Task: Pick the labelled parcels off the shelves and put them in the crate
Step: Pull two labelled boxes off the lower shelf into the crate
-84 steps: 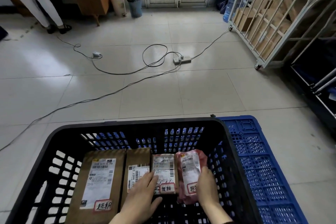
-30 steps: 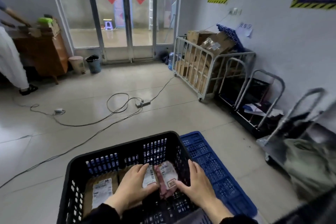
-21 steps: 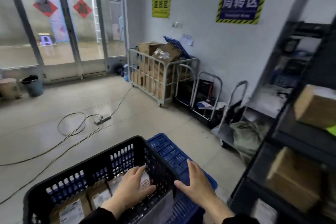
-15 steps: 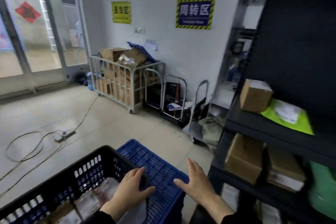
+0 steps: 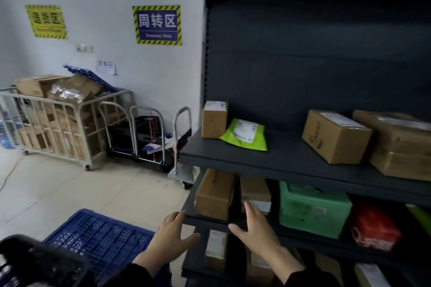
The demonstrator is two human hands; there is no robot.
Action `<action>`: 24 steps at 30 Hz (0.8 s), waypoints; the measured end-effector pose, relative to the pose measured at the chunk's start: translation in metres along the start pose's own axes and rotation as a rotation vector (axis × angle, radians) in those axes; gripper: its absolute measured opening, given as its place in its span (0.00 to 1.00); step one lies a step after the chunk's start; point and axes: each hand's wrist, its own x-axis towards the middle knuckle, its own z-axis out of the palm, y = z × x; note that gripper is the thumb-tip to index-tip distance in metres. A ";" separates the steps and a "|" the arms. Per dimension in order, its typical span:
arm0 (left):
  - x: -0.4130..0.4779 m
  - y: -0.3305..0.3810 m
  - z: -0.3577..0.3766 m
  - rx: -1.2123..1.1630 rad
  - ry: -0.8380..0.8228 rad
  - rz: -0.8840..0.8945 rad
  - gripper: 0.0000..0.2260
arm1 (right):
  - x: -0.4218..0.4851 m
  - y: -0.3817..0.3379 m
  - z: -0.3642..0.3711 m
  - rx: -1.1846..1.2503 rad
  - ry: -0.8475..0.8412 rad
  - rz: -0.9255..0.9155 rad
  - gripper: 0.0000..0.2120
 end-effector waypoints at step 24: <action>0.116 0.074 0.050 0.086 0.113 -0.179 0.36 | 0.075 0.084 -0.026 -0.014 -0.016 0.088 0.37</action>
